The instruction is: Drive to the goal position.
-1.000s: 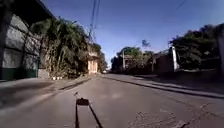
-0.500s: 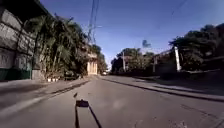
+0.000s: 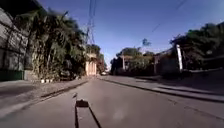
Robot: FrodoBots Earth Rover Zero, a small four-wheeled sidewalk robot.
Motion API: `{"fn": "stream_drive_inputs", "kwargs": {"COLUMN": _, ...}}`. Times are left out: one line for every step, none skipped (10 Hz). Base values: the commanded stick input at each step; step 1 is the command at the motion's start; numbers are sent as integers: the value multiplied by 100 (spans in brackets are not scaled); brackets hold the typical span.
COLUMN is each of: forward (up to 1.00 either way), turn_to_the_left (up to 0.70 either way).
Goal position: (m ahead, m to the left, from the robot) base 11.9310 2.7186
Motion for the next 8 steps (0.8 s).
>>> {"fn": "stream_drive_inputs", "kwargs": {"forward": 100, "turn_to_the_left": 7}}
{"fn": "stream_drive_inputs", "kwargs": {"forward": 100, "turn_to_the_left": 4}}
{"fn": "stream_drive_inputs", "kwargs": {"forward": 100, "turn_to_the_left": 0}}
{"fn": "stream_drive_inputs", "kwargs": {"forward": 100, "turn_to_the_left": 0}}
{"fn": "stream_drive_inputs", "kwargs": {"forward": 100, "turn_to_the_left": 0}}
{"fn": "stream_drive_inputs", "kwargs": {"forward": 100, "turn_to_the_left": 0}}
{"fn": "stream_drive_inputs", "kwargs": {"forward": 100, "turn_to_the_left": 0}}
{"fn": "stream_drive_inputs", "kwargs": {"forward": 100, "turn_to_the_left": 0}}
